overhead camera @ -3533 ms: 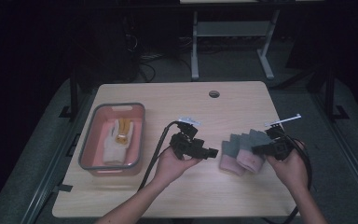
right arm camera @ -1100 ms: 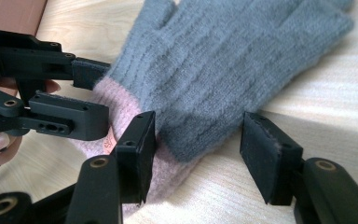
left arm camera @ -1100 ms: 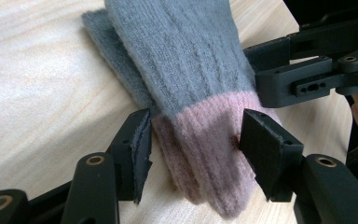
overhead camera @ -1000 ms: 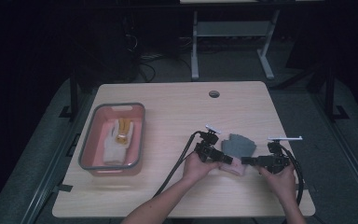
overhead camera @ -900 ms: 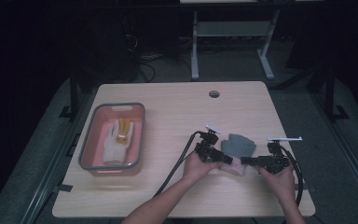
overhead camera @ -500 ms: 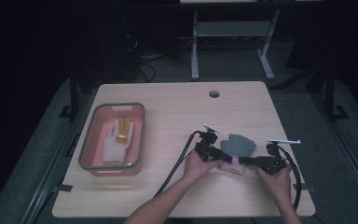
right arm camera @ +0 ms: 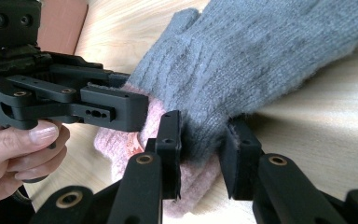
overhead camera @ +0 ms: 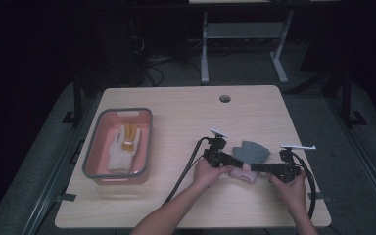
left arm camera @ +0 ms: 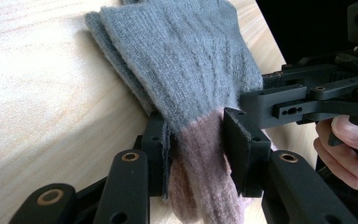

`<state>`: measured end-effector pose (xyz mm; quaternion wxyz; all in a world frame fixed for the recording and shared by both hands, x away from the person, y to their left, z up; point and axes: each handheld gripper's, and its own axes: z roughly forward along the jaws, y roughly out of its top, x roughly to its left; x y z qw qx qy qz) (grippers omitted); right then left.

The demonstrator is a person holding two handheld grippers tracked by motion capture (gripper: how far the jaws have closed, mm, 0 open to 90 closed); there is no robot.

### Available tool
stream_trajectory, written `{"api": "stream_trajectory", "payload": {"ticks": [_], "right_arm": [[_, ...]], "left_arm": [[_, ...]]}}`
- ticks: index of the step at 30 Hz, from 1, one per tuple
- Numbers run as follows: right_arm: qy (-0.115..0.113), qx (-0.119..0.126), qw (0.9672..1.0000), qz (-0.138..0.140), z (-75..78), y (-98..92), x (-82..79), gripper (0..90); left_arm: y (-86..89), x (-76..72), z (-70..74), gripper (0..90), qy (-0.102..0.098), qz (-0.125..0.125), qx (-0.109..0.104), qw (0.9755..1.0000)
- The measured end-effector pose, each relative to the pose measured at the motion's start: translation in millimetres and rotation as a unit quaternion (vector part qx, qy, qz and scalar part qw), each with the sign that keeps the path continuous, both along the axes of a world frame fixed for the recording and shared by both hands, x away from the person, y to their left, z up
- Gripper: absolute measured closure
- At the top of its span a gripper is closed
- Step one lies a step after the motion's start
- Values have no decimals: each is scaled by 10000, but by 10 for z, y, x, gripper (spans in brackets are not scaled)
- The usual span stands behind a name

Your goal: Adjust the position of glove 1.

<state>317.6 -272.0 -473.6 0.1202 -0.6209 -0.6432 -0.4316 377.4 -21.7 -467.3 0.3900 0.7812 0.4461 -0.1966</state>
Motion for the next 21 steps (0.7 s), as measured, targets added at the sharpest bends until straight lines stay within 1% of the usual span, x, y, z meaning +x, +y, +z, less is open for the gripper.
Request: {"api": "stream_trajectory", "payload": {"ticks": [5, 7, 9, 13, 15, 21], "right_arm": [[-26, -37, 10000, 33, 28, 30, 1, 711], [-24, -51, 10000, 50, 34, 49, 1, 712], [-34, -82, 9999, 64, 46, 68, 6, 714], [-61, -164, 9998, 128, 94, 106, 15, 715], [-78, -168, 9997, 145, 129, 127, 22, 716], [-176, -225, 9993, 244, 255, 210, 39, 717]], "left_arm": [[35, -2, 17, 637, -1, 9, -53, 10000], [49, -3, 25, 637, -38, -11, -48, 10000], [66, -5, 30, 638, -23, 7, -63, 10000], [116, -3, 51, 645, -38, 23, -126, 9999], [126, -5, 63, 646, -43, 44, -148, 9999], [240, -22, 187, 649, -160, 60, -217, 9996]]}}
